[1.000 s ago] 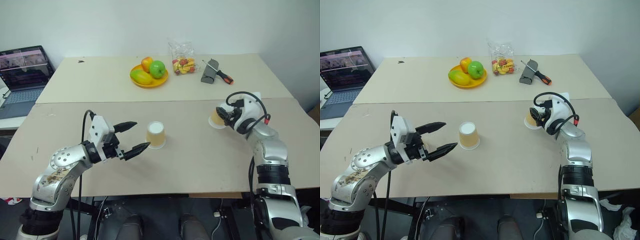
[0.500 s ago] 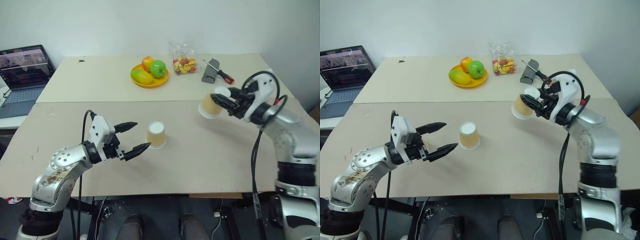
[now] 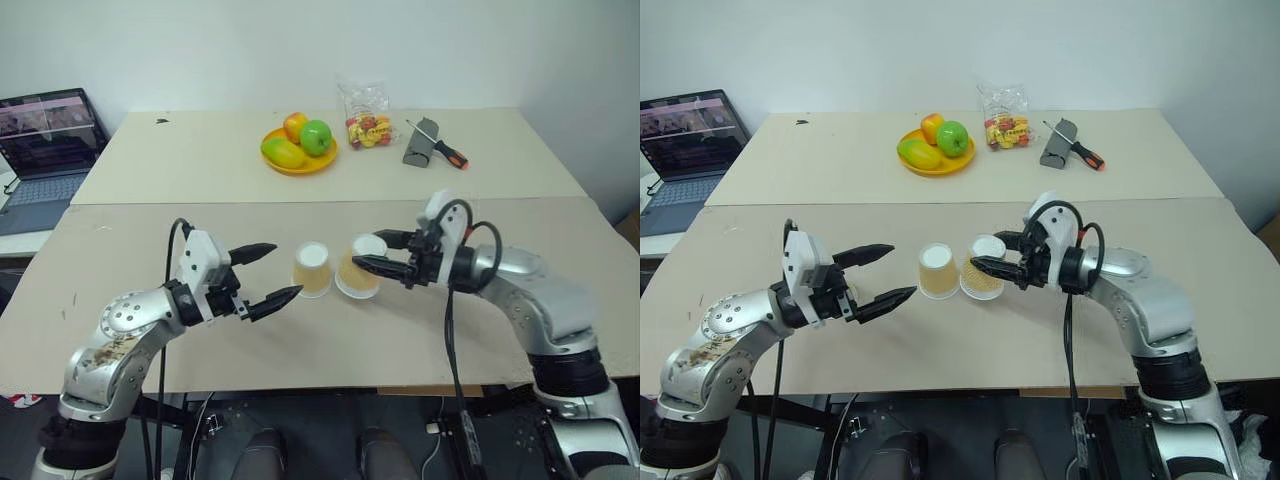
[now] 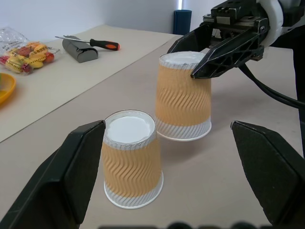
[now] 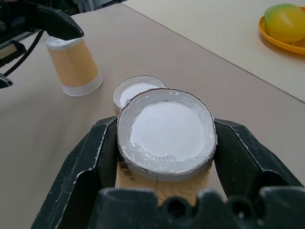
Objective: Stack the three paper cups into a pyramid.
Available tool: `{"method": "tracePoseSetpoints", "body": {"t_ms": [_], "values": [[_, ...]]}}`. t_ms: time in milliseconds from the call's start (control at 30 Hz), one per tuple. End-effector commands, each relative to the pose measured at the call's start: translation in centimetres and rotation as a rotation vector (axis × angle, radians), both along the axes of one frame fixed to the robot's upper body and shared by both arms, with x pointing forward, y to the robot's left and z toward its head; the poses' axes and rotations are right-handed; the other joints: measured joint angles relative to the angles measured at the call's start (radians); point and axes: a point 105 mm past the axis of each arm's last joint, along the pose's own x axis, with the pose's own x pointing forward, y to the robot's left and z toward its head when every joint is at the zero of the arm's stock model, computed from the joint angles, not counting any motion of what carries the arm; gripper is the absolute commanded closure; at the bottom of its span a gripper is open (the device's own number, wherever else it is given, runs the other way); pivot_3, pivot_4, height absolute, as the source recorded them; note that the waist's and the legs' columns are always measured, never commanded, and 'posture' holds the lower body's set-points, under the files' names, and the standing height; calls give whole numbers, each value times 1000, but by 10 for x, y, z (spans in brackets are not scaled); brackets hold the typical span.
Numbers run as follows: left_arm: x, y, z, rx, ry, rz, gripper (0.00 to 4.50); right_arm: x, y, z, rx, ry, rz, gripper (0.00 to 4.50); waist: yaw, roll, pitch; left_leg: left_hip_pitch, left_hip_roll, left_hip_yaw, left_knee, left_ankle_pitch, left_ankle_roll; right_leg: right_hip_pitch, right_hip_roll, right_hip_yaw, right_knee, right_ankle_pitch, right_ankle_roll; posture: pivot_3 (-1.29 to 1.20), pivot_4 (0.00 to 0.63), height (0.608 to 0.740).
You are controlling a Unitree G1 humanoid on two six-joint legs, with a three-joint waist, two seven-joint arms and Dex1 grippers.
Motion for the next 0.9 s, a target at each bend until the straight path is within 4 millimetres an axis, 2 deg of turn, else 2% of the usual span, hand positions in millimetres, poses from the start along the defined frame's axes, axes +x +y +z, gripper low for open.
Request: {"method": "tracePoseSetpoints", "body": {"t_ms": [33, 500, 900], "values": [[-3, 1, 14, 8, -53, -11, 0, 0, 5, 13, 0, -85, 43, 1851, 0, 0, 0, 0, 0, 0, 0, 0, 0, 0, 0, 0, 0, 0, 0, 0, 150, 740], [-8, 6, 17, 20, -53, 14, 0, 13, 15, -1, -6, -98, 69, 1851, -1, -1, 0, 0, 0, 0, 0, 0, 0, 0, 0, 0, 0, 0, 0, 0, 150, 740], [-10, 7, 19, 22, -55, 21, 0, 15, 19, -15, -52, -84, 91, 1851, -1, -1, 0, 0, 0, 0, 0, 0, 0, 0, 0, 0, 0, 0, 0, 0, 150, 740]]}}
